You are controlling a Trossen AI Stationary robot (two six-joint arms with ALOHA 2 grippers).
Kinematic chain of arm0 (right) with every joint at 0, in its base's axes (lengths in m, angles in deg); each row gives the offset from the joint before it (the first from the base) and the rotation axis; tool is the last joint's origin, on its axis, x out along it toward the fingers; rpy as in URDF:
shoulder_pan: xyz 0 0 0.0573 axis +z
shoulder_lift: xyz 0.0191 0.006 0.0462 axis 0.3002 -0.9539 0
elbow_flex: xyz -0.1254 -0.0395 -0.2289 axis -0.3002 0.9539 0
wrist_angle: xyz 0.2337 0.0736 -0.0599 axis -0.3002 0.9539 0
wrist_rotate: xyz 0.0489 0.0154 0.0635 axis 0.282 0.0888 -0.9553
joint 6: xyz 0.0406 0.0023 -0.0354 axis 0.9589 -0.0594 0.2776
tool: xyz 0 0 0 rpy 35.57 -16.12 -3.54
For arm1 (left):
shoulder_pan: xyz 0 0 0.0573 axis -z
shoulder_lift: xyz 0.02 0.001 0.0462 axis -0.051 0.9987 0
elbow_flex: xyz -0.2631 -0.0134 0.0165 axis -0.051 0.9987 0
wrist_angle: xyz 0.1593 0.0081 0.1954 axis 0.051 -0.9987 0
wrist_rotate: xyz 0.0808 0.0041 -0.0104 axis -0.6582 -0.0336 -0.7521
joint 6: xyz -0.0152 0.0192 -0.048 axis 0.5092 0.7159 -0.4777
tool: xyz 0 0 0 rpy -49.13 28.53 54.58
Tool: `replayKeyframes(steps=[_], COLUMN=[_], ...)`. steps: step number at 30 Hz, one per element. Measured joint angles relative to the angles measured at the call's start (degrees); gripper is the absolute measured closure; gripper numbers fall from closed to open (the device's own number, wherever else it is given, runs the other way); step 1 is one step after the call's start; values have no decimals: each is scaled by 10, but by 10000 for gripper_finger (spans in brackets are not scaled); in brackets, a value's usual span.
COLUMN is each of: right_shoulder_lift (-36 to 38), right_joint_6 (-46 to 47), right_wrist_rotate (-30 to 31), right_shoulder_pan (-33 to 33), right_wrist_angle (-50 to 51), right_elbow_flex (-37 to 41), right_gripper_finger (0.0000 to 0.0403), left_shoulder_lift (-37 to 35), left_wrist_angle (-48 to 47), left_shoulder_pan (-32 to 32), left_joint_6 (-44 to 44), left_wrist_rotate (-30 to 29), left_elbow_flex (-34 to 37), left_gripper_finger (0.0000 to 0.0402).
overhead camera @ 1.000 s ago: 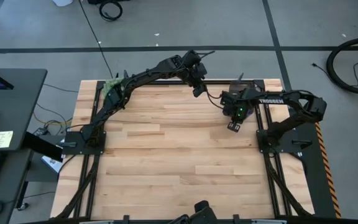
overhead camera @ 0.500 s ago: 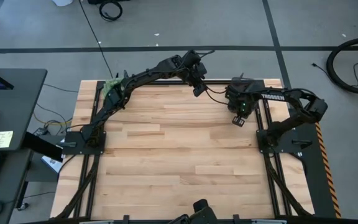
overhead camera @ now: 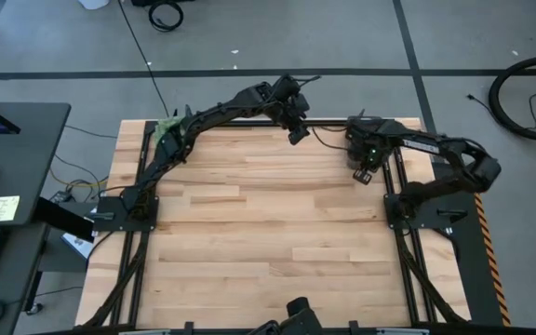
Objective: Nest measuring cups in basket
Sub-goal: Adjust the black bin, then return to Home Position
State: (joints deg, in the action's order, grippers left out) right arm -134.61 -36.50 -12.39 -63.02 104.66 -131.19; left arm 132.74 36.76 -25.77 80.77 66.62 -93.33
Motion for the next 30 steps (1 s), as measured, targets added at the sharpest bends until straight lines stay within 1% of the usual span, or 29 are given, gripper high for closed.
replayKeyframes(steps=[5,9,13,16,20,25,30], right_shoulder_lift=[79,148,205,239,275,313,356], right_joint_6=[4,13,30,45,64,79,119], right_wrist_rotate=[-22,-25,-30,-29,-36,-49,-53], right_shoulder_pan=[2,8,16,29,54,78,87], right_wrist_angle=[88,159,197,202,193,194,192], right_elbow_flex=[-58,-140,-230,-287,-336,-367,-382], right_gripper_finger=[403,403,402,402,402,402,402], left_shoulder_lift=[-55,-115,-185,-237,-315,-417,-534], left_wrist_angle=[-48,-108,-165,-211,-297,-398,-457], left_shoulder_pan=[-14,-27,-30,-27,-21,-10,-7], left_joint_6=[-1,0,3,14,48,58,26], left_wrist_rotate=[1,-2,-31,-44,-46,-55,-55], left_elbow_flex=[-1,-1,-1,-1,-1,-1,-1], left_gripper_finger=[240,240,240,240,240,240,240])
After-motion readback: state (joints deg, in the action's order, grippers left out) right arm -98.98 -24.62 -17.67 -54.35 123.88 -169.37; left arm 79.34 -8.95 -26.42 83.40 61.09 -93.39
